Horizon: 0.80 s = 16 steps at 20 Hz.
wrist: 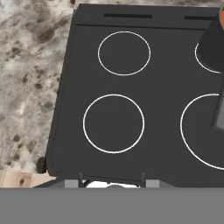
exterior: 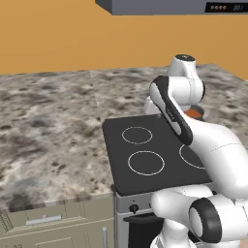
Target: Retrieve the steak from the fridge and place it on the saucepan with marinade on the stove.
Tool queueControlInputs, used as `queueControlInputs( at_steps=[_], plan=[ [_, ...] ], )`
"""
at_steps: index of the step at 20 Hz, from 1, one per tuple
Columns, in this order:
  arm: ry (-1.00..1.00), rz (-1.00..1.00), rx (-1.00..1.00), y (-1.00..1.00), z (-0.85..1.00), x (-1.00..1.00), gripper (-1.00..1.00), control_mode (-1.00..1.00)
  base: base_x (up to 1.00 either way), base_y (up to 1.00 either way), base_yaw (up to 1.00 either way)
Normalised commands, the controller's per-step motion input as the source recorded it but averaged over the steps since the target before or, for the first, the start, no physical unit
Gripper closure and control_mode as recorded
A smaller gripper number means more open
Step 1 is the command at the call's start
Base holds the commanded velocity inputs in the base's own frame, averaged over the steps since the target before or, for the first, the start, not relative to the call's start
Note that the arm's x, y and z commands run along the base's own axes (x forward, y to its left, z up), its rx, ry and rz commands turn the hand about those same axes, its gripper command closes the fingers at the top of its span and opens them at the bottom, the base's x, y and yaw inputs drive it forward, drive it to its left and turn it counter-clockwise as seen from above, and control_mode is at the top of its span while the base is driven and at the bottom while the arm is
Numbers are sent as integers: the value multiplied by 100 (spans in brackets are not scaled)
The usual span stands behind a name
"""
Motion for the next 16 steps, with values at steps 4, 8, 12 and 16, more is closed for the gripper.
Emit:
queueControlInputs(
  at_steps=[4,8,12,16],
  plan=[
    [-5,0,0,0,0,-27,-100,-100,0,0,0],
    [-11,-3,0,-30,-4,-82,-100,-100,0,0,0],
    [-12,-6,1,-49,-10,-95,-100,-100,0,0,0],
    [-7,-8,0,-29,-9,-72,-100,-100,0,0,0]
  ],
)
